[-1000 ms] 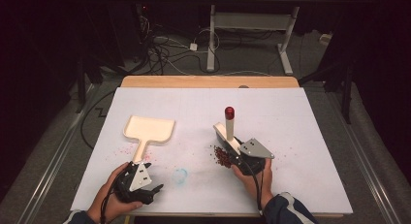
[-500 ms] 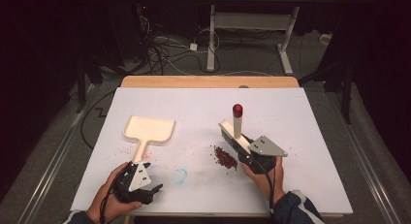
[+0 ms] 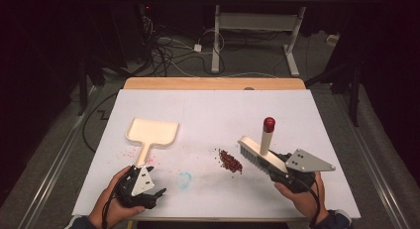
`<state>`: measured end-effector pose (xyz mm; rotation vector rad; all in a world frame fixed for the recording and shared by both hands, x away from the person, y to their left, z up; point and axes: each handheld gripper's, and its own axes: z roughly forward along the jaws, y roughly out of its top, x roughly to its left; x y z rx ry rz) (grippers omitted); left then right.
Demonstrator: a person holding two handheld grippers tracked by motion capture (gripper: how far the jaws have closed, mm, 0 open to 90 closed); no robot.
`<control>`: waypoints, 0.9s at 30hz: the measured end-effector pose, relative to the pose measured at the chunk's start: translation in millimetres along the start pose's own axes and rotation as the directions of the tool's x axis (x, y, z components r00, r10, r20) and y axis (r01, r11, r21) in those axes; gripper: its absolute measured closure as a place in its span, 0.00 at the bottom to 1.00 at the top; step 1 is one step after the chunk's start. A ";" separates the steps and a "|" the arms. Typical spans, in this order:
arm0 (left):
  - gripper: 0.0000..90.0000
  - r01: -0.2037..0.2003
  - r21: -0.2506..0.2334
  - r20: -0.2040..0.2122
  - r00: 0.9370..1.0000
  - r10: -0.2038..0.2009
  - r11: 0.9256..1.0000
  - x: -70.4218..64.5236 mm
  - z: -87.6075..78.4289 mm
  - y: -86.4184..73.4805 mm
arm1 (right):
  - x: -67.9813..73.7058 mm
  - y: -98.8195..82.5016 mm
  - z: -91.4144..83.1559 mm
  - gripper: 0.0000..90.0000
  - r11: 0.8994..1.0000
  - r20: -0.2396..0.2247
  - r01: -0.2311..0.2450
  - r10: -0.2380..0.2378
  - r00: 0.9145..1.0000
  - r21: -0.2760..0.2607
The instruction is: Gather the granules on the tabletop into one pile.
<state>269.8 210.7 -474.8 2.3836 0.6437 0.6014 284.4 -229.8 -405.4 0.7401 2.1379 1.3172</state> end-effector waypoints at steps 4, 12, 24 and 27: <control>0.23 -0.003 0.003 0.002 1.000 0.003 1.000 -0.4 0.6 0.3 | 6.6 -11.6 -12.6 0.75 0.999 -0.043 -0.019 0.021 0.999 0.040; 0.23 -0.012 0.007 0.008 1.000 0.012 1.000 -1.5 2.8 2.3 | 16.9 -25.4 -6.0 0.75 0.994 -0.087 -0.016 0.026 0.996 0.105; 0.23 -0.009 0.009 0.006 1.000 0.009 1.000 -1.3 1.9 0.8 | 10.9 -21.4 11.1 0.75 0.996 -0.078 -0.025 0.032 0.996 0.084; 0.23 -0.007 0.007 0.003 1.000 0.007 1.000 -1.3 0.8 0.5 | 12.2 -19.5 5.3 0.75 0.997 -0.094 -0.024 0.031 0.995 0.076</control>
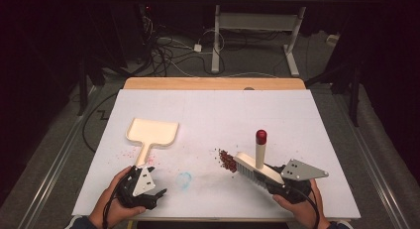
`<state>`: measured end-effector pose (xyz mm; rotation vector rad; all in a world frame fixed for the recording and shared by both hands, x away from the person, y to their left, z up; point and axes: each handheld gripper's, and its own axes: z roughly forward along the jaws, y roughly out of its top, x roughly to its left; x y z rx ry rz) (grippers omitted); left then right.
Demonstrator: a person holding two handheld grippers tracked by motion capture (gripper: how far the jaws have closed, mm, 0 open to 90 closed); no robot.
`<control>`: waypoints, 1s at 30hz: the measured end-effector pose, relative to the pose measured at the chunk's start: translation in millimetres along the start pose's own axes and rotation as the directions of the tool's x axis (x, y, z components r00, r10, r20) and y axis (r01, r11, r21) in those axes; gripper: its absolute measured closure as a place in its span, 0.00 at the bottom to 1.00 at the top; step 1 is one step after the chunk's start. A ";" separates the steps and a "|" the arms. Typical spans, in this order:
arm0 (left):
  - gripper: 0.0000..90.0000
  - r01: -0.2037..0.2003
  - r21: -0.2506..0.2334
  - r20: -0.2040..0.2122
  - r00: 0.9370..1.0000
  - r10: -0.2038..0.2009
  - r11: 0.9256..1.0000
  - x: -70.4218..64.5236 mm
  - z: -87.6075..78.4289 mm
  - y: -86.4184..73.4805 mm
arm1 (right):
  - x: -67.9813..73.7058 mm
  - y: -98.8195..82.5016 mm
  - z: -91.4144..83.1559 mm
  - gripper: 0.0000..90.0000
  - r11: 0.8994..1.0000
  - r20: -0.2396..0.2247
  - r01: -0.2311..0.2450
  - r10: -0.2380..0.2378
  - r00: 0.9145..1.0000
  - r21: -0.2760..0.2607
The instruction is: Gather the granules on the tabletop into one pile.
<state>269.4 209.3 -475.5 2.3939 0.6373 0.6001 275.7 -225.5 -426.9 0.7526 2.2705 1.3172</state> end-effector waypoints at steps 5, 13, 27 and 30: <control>0.23 0.002 0.000 -0.001 1.000 -0.002 1.000 -0.1 -0.3 0.1 | 7.5 -0.6 -7.4 0.75 1.000 -0.065 0.012 -0.010 0.998 0.023; 0.23 -0.002 0.001 0.006 1.000 0.002 1.000 -0.7 1.6 1.4 | 15.8 -3.3 4.9 0.75 0.998 -0.107 0.028 -0.022 0.994 0.049; 0.23 0.007 0.011 0.012 1.000 -0.007 1.000 -1.2 2.5 0.8 | -11.6 7.6 10.7 0.75 1.000 -0.055 -0.027 0.027 0.998 0.007; 0.23 0.001 0.008 0.003 1.000 -0.001 1.000 -1.1 1.3 0.7 | -14.3 10.9 -2.2 0.75 1.000 -0.069 -0.026 0.027 0.997 0.003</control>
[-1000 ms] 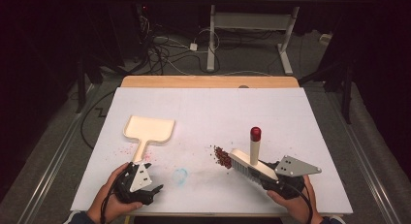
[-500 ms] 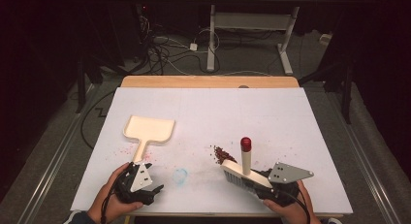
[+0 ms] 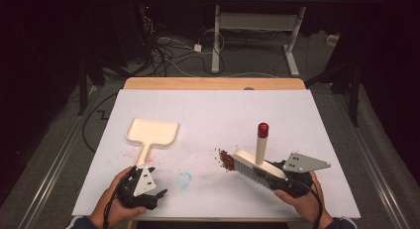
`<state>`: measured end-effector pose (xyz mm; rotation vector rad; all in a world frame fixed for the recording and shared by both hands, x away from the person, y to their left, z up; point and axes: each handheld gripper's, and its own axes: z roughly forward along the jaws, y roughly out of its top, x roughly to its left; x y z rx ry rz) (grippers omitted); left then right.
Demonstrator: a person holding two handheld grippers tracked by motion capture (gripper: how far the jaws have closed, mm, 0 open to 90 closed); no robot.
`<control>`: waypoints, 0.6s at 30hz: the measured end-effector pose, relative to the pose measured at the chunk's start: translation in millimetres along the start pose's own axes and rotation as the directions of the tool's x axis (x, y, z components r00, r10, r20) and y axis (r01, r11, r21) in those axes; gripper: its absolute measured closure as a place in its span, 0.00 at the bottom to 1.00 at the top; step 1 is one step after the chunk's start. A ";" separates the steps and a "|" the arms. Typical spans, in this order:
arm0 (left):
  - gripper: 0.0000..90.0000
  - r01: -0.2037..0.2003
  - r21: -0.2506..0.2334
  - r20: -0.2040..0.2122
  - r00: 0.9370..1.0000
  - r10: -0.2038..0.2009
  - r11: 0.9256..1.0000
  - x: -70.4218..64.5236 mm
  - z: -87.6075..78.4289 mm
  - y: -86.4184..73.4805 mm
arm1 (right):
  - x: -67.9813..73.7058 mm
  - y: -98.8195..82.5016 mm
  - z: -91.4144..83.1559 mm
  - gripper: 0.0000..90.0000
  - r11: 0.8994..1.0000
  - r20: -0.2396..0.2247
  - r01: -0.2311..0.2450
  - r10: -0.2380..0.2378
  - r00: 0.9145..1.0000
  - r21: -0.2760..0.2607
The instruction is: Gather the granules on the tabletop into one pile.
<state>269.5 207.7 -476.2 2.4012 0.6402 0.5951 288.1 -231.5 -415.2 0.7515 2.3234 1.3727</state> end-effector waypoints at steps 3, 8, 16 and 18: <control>0.23 0.006 -0.003 -0.004 1.000 -0.006 1.000 0.4 -0.8 -0.6 | -0.9 0.6 -15.0 0.75 1.000 -0.015 0.000 0.000 1.000 0.014; 0.23 0.008 -0.004 -0.007 1.000 -0.008 1.000 1.3 -1.0 -0.6 | -6.4 -2.5 -36.3 0.75 0.997 -0.063 -0.029 0.033 0.997 0.072; 0.23 0.016 -0.002 0.009 1.000 -0.016 1.000 0.9 1.2 1.2 | -32.0 -18.1 -41.4 0.75 0.970 -0.049 -0.152 0.164 0.985 0.191; 0.23 0.016 -0.002 0.013 1.000 -0.016 1.000 0.7 2.1 2.3 | -45.0 -20.1 -37.3 0.74 0.958 -0.036 -0.182 0.194 0.980 0.224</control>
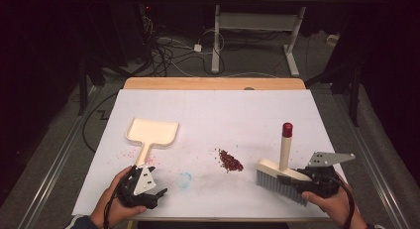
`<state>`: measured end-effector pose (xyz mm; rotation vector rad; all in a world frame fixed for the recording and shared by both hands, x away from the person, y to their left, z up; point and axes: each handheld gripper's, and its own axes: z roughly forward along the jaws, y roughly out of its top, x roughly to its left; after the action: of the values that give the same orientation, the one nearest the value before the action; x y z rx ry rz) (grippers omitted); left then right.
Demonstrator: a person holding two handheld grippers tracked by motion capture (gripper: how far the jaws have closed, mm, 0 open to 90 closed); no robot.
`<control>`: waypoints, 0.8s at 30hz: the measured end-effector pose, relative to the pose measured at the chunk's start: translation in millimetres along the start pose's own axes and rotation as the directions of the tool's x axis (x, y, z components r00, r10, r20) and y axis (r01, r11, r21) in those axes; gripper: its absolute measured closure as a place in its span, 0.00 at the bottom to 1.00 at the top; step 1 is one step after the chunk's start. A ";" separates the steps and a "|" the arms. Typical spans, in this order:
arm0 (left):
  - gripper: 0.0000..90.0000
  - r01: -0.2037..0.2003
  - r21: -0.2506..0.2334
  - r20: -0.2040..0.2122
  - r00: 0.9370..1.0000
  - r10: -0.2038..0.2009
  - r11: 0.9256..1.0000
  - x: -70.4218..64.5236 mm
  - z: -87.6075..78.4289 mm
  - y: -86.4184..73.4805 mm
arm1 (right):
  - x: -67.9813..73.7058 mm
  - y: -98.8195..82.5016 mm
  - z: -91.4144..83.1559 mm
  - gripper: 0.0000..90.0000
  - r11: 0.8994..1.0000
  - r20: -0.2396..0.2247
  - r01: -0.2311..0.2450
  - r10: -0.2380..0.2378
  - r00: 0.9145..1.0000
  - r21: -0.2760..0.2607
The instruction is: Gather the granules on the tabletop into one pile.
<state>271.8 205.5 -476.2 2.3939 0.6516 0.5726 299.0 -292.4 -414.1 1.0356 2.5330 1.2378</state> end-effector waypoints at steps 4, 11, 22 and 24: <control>0.23 -0.003 0.007 0.006 1.000 0.003 1.000 -0.1 1.8 0.6 | -28.7 5.5 3.8 0.69 0.998 0.021 -0.023 0.022 1.000 0.053; 0.23 -0.008 0.019 0.016 1.000 0.007 1.000 -0.2 4.3 0.4 | -74.2 18.0 17.8 0.54 0.990 0.044 -0.006 0.000 0.999 0.143; 0.23 -0.006 0.023 0.023 1.000 0.005 1.000 -0.6 5.4 -0.4 | -111.4 32.5 33.4 0.65 0.983 0.323 -0.098 0.043 0.945 0.155; 0.23 -0.008 0.023 0.021 1.000 0.008 1.000 -0.9 5.0 -0.5 | -112.8 30.8 42.0 0.65 0.980 0.369 -0.104 0.035 0.929 0.169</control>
<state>273.6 203.3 -480.5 2.4217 0.6436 0.5459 416.9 -323.9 -437.5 1.2708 2.3661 0.7419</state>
